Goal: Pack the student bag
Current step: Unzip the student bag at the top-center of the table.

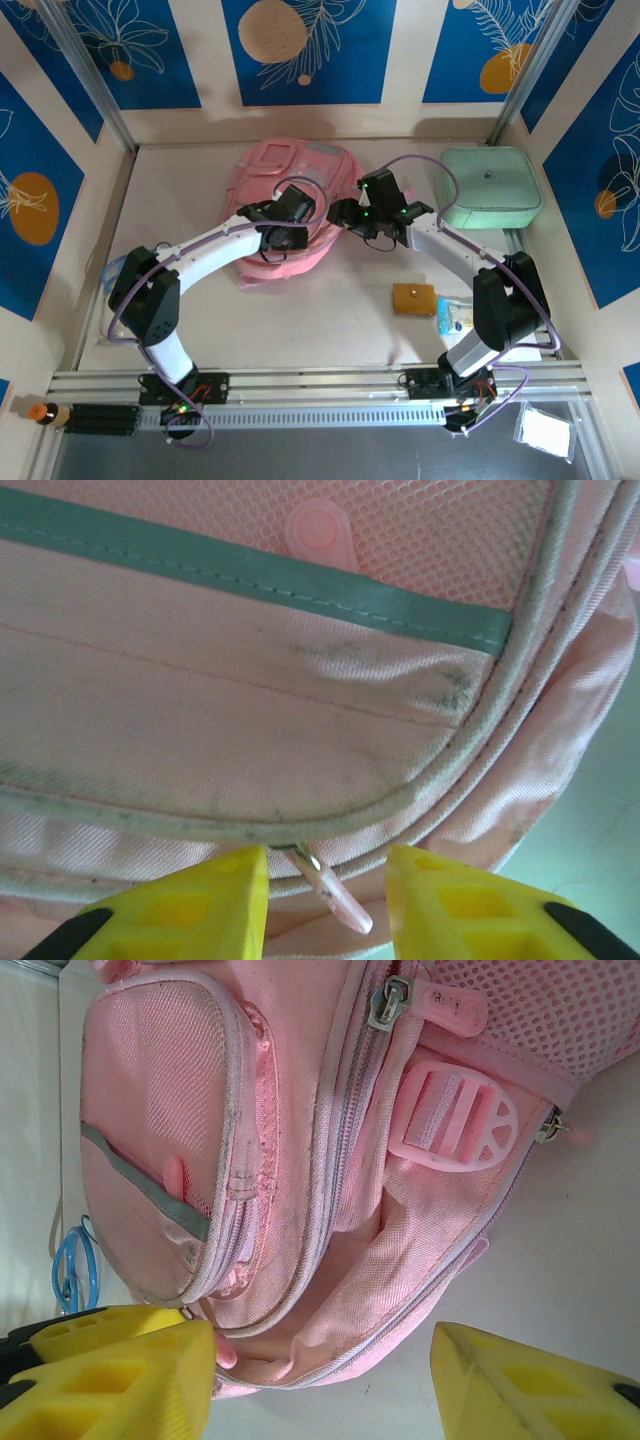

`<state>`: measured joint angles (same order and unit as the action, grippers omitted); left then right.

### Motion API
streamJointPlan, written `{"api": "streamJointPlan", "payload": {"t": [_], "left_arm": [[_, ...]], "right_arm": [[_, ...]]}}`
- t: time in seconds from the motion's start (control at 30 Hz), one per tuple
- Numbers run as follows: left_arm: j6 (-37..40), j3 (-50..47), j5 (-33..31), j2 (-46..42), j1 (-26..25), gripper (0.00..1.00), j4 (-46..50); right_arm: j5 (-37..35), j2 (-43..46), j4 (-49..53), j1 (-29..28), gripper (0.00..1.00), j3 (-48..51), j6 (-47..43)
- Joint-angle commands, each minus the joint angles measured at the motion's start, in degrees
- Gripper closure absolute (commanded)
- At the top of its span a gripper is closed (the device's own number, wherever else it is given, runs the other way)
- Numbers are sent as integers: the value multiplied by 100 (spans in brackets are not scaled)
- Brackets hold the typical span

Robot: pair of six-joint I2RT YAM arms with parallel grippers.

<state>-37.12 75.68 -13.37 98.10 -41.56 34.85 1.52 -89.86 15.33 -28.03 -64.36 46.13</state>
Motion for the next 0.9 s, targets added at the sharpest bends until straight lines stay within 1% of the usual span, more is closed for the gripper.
{"api": "streamJointPlan", "payload": {"t": [0.0, 0.13, 0.3, 0.4, 0.47, 0.57, 0.63, 0.77, 0.87], "left_arm": [[1, 243, -230, 173, -77, 67, 237], [-14, 306, -288, 325, -77, 71, 365], [-41, 307, -306, 372, -87, 81, 434], [-25, 290, -302, 328, -87, 94, 404], [17, 272, -277, 269, -82, 100, 374], [181, 175, -115, 116, -84, 100, 162], [348, 40, 177, -32, -87, 100, -145], [536, -284, 906, -321, -87, 100, -945], [514, -373, 1216, -371, -88, 100, -1247]], "right_arm": [[33, 31, -57, 40, 41, 46, 68], [41, 4, -48, 52, 41, 46, 75], [33, -4, -48, 74, 41, 63, 124], [33, -4, -68, 87, 42, 81, 153], [33, -5, -65, 104, 42, 81, 168], [99, -5, -91, 114, 42, 96, 213], [221, -12, -133, 130, 42, 97, 283], [702, -104, -359, 192, 45, 99, 660], [1056, -203, -668, 194, 48, 108, 1044]]}}
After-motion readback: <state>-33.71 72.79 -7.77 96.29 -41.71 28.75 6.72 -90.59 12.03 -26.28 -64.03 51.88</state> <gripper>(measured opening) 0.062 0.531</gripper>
